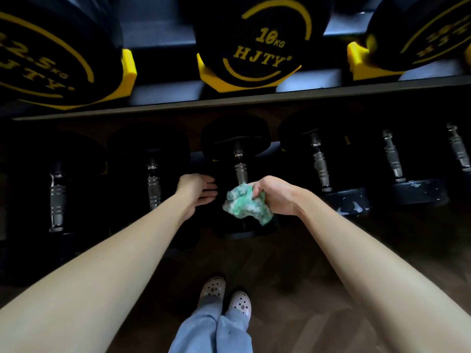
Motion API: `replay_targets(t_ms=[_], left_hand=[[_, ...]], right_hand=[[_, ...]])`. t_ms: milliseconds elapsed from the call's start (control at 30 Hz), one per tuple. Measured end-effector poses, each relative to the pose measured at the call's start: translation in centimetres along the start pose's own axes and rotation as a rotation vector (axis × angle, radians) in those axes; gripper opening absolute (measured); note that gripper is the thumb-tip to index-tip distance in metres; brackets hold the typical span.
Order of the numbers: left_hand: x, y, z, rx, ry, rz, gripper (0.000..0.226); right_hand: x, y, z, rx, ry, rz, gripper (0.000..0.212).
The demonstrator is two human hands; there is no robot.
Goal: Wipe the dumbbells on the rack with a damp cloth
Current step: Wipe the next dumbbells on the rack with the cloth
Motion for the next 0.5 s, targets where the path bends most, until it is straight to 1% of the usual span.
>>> replay_targets(t_ms=[33,100,167,233,300,367,433,500], left_hand=[[0.4,-0.7,0.5,0.014,-0.014,-0.028,0.033],[1.3,-1.9,1.5,0.029,-0.085,-0.104,0.03],[2.6,-3.4,2.2,0.034,-0.145,-0.235,0.023],[4.2,-4.7,2.7,0.057,-0.097,-0.379,0.023],[6.0,-5.9,3.2,0.1,0.027,-0.491,0.023],[8.2,-6.8,3.6,0.183,0.162,-0.547,0.019],[10.6,-7.3,3.6,0.266,0.254,-0.531,0.015],[13.4,-7.7,3.5,0.318,0.279,-0.497,0.009]], right_hand=[[-0.3,-1.2,0.4,-0.014,0.121,-0.042,0.035],[-0.8,-2.9,1.4,-0.101,0.436,-0.087,0.037],[-1.2,-4.6,2.4,-0.199,0.708,-0.059,0.04],[-2.0,-6.0,3.3,-0.268,0.855,-0.008,0.042],[-3.2,-7.4,3.8,-0.319,0.952,0.027,0.042],[-4.7,-8.7,4.3,-0.347,0.995,0.06,0.043],[-6.5,-10.0,4.8,-0.36,0.987,0.092,0.042],[-8.9,-11.3,5.4,-0.389,0.938,0.105,0.043]])
Point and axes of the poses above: each hand's wrist, its own y-axis towards the middle knuckle, its own x-axis out of the palm, z = x × y, the point moved 1 cm from there along y, towards the middle knuckle, and after that the axes turned 2 degrees about y, right-handed, at the moved point
